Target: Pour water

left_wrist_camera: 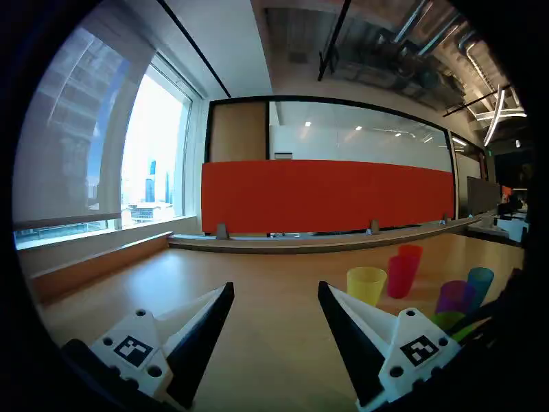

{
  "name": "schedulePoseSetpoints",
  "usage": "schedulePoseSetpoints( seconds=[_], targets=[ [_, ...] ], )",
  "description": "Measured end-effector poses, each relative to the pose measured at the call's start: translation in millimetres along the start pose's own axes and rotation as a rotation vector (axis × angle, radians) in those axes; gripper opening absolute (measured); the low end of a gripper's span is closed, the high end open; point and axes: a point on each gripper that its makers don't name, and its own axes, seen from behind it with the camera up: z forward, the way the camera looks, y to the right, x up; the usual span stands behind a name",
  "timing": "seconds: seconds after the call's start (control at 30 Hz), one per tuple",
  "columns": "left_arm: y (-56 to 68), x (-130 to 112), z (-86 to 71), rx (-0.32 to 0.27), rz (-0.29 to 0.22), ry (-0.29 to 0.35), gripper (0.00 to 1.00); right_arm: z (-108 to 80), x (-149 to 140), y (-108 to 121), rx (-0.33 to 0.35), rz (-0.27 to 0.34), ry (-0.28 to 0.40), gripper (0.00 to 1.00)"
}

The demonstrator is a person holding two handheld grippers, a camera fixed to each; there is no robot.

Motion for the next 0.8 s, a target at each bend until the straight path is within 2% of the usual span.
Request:
schedulePoseSetpoints(
  seconds=[0.8],
  targets=[
    [0.6,0,-0.5,0.000,0.000,0.000,0.90,3.9,-22,8,0.001,0.012,-0.039,1.00]
  ],
)
